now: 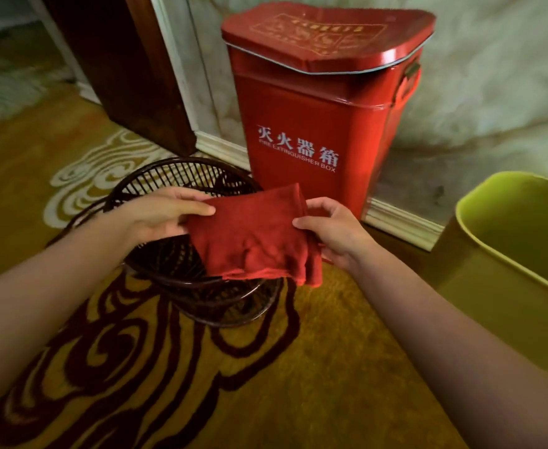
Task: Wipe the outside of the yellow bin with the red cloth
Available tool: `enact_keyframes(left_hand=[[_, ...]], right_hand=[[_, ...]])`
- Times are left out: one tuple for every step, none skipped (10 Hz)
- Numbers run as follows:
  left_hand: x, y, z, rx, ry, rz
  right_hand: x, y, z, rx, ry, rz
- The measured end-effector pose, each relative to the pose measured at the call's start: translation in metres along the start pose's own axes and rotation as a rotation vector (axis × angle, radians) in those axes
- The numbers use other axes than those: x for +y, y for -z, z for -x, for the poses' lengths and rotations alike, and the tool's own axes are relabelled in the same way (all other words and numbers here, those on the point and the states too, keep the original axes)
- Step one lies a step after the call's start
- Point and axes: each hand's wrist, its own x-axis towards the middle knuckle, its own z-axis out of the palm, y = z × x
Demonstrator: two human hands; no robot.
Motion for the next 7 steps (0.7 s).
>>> enact_keyframes(left_hand=[[-0.011,0.002,-0.023,0.017,0.026,0.019],[-0.024,0.002,-0.045,0.049,0.041,0.054],[-0.038,0.002,-0.062,0.081,0.090,0.038],[-0.051,-0.002,-0.073,0.085,0.148,-0.046],[-0.054,-0.006,-0.073,0.053,0.200,-0.107],[-0.040,-0.006,-0.065,0.066,0.202,-0.135],[-0.006,0.001,-0.049,0.136,0.188,-0.129]], right_hand=[[0.009,-0.006,-0.021,0.088,0.024,0.083],[0.018,-0.006,-0.045,0.143,0.058,0.122],[0.033,-0.007,-0.069,0.188,0.050,0.213],[0.052,-0.005,-0.087,0.223,0.006,0.273],[0.062,-0.001,-0.099,0.208,-0.079,0.286],[0.048,-0.003,-0.095,0.206,-0.109,0.342],[0.016,-0.003,-0.078,0.258,-0.121,0.484]])
